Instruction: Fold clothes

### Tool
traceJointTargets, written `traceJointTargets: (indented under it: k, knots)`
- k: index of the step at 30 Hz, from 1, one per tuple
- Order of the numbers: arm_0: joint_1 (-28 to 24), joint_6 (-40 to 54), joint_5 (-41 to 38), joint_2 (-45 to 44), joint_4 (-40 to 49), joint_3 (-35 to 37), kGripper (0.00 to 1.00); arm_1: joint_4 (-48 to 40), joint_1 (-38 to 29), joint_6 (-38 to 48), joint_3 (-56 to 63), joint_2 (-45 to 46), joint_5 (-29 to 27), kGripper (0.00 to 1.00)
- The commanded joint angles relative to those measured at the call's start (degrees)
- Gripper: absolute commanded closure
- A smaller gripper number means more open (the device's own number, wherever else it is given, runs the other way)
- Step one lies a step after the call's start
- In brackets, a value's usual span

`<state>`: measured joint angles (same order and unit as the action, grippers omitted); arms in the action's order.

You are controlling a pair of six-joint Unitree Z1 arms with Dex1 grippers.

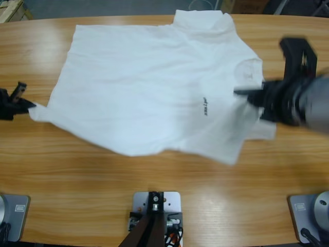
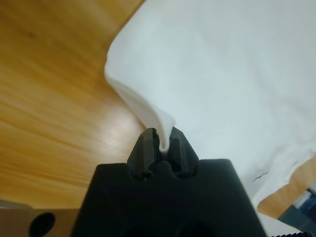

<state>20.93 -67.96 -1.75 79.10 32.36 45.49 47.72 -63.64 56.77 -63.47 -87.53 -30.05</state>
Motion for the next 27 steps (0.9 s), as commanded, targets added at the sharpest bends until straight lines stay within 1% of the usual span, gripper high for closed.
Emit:
traceJointTargets:
  k: [1, 8, 11, 17, 19, 27]
  knots:
    - [-2.62, 2.22, 0.52, 5.78, 1.83, 5.73, 1.000, -5.60, 11.63, -13.32, -4.45, -2.91, 1.10, 1.000]
    - [-6.47, 3.36, 0.10, 9.84, 1.48, 9.09, 1.000, -6.76, 16.86, -18.50, -10.66, -8.68, 3.80, 1.000]
    - [-7.08, 3.65, -0.01, 12.22, 1.27, 12.39, 1.000, -6.85, 18.60, -18.87, -12.17, -10.49, 5.23, 1.000]
    - [-7.92, 3.98, -0.64, 17.98, 1.28, 17.95, 1.000, -6.50, 20.27, -19.73, -12.82, -12.33, 5.79, 1.000]
    - [-7.92, 4.07, -0.97, 18.72, 1.30, 18.33, 1.000, -6.50, 20.54, -19.77, -12.73, -12.77, 6.11, 1.000]
    - [-8.01, 4.24, -1.10, 20.48, 1.30, 16.17, 1.000, -6.31, 20.52, -19.68, -11.73, -14.72, 6.32, 1.000]
